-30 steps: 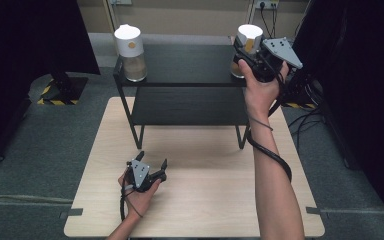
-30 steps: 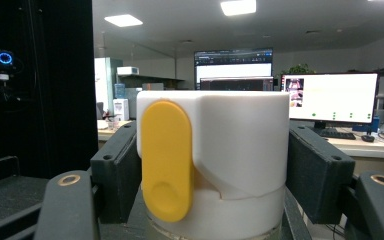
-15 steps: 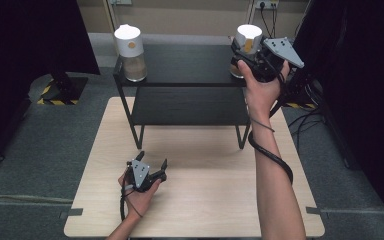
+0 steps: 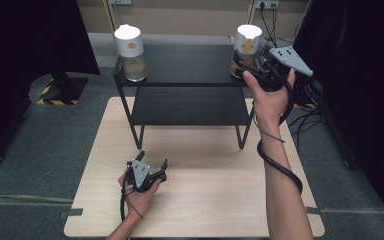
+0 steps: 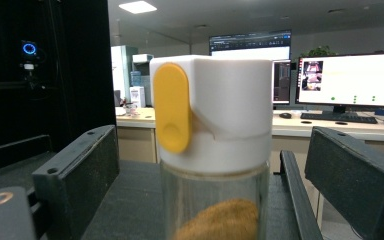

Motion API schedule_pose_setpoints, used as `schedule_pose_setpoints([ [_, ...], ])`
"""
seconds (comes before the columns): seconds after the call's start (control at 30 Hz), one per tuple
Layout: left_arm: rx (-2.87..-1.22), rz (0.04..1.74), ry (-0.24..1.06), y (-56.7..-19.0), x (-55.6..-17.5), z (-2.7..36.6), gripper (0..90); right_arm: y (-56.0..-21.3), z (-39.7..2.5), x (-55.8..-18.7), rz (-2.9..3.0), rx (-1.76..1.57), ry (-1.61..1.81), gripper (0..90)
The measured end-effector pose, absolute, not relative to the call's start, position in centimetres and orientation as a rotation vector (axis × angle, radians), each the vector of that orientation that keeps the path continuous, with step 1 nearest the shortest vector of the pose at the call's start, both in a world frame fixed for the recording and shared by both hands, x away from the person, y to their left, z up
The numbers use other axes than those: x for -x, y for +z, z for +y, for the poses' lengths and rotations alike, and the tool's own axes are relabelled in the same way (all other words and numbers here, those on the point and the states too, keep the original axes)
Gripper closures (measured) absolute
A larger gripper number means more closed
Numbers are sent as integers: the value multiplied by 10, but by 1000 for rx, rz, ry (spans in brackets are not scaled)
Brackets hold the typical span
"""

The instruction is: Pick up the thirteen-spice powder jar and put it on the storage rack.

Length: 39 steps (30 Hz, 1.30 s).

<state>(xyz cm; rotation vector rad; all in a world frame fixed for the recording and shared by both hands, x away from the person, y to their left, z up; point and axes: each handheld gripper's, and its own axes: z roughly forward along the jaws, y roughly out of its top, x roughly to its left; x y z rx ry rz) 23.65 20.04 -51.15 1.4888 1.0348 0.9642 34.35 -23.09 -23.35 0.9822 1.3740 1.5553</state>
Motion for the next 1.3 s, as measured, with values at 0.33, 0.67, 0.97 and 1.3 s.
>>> schedule_pose_setpoints([
  [0.33, -1484, 1035, 964, -512, -237, 200, 125, -240, -238, -330, 1388, -957, 1563, 76],
  [0.67, -1485, 1035, 965, -512, -237, 200, 125, -249, -242, -318, 1412, -931, 1571, 74],
  [0.97, -1484, 1035, 967, -512, -236, 199, 125, -259, -244, -306, 1423, -911, 1559, 71],
  [1.3, -1484, 1035, 968, -512, -236, 199, 126, -269, -246, -296, 1435, -901, 1564, 71],
])
